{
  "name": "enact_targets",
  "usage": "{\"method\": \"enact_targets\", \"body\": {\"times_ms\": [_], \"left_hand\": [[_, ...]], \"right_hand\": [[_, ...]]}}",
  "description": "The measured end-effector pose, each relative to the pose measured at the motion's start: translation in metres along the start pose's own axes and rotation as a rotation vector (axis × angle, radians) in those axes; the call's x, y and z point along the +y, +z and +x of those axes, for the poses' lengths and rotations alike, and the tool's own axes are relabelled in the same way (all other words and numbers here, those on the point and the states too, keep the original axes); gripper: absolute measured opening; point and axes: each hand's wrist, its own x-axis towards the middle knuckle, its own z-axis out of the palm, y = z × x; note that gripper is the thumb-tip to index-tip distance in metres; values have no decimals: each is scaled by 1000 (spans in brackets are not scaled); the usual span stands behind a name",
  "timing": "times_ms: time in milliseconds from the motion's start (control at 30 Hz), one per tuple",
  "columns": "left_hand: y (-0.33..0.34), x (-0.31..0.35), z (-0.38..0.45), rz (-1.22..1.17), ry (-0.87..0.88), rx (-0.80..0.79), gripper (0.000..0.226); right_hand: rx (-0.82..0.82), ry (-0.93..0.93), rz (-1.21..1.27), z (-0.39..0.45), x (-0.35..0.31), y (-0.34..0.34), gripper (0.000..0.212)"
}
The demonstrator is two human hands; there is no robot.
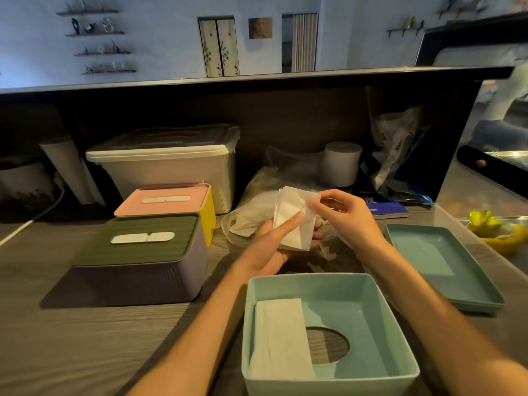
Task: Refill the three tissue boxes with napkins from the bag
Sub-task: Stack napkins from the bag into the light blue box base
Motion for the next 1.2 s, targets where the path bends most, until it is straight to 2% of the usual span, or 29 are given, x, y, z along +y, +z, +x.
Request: {"method": "enact_targets", "body": {"times_ms": [67, 167, 267, 333, 533, 733, 900, 1000, 1200], "left_hand": [[-3, -2, 0, 73, 16, -21, 22], [-5, 1, -2, 139, 33, 10, 24], [-7, 5, -3, 119, 30, 29, 34], [-9, 8, -5, 113, 17, 15, 32], [-10, 8, -7, 265, -11, -70, 42], [-19, 12, -11, 469, 40, -207, 26], [-34, 9, -9, 600, 187, -105, 37], [-38, 6, -6, 809, 325, -39, 33], [-45, -4, -1, 869, 341, 31, 22]], "right_hand": [[5, -42, -64, 0, 0, 0, 19], [-19, -109, -114, 1, 0, -6, 34], [-254, -172, -248, 3, 0, -15, 65], [-331, -239, -358, 3, 2, -16, 73], [-273, -346, -316, 5, 7, -12, 50], [-361, -144, -252, 7, 8, -23, 64], [-333, -91, -141, 0, 19, -23, 54], [-341, -49, -144, -10, 25, -24, 46], [-241, -125, -259, -20, 41, -16, 36]]}}
